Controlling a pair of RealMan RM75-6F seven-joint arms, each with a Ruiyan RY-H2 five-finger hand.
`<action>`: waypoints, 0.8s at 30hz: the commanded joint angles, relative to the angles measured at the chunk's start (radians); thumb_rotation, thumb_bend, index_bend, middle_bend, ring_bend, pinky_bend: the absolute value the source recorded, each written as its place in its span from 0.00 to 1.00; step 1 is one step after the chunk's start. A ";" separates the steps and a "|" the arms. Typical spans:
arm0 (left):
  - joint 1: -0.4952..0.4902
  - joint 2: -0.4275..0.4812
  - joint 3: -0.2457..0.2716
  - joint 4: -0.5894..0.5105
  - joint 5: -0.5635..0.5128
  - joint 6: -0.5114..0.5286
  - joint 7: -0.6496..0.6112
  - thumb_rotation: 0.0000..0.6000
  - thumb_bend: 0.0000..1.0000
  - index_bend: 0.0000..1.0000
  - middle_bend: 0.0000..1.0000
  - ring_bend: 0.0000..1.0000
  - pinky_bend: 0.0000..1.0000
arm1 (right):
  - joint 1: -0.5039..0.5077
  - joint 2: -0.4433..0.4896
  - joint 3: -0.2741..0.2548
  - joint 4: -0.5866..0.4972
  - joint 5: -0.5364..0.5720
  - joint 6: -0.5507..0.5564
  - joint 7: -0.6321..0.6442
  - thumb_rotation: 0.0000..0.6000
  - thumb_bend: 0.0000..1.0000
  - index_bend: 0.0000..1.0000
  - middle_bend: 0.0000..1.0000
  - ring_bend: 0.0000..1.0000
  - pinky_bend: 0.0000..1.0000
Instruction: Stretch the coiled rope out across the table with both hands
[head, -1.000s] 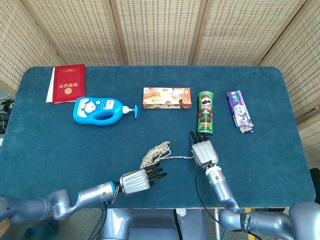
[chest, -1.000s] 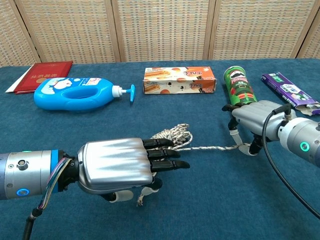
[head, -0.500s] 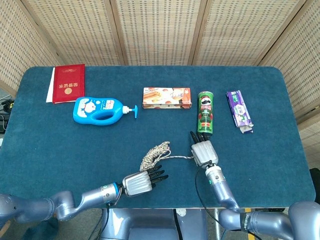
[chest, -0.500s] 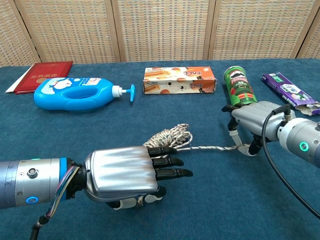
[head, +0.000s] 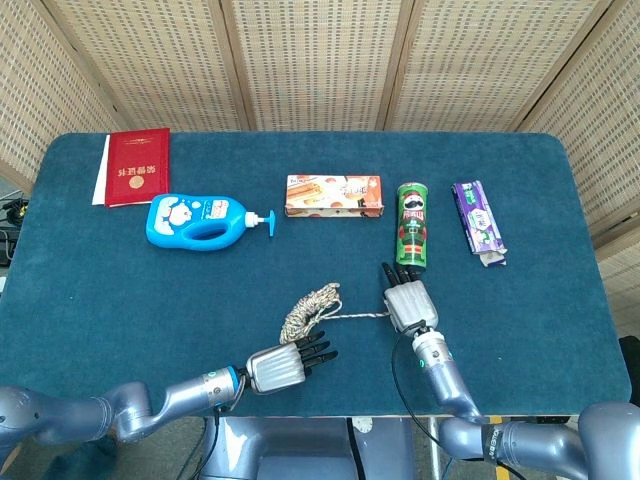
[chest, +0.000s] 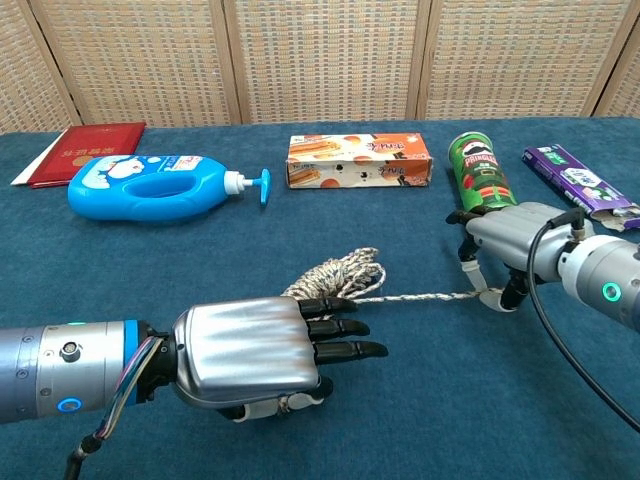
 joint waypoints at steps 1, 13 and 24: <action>-0.002 -0.004 0.002 0.001 -0.002 0.003 -0.001 1.00 0.40 0.55 0.00 0.00 0.00 | 0.000 0.000 -0.001 0.000 0.001 0.000 0.000 1.00 0.43 0.67 0.00 0.00 0.00; -0.005 -0.012 0.013 0.016 -0.014 0.018 -0.009 1.00 0.42 0.65 0.00 0.00 0.00 | 0.003 -0.001 -0.004 0.000 0.004 0.001 -0.001 1.00 0.43 0.67 0.01 0.00 0.00; -0.005 -0.002 0.018 0.006 -0.020 0.039 -0.015 1.00 0.47 0.74 0.00 0.00 0.00 | 0.003 -0.002 -0.006 -0.004 0.004 0.006 -0.003 1.00 0.43 0.67 0.01 0.00 0.00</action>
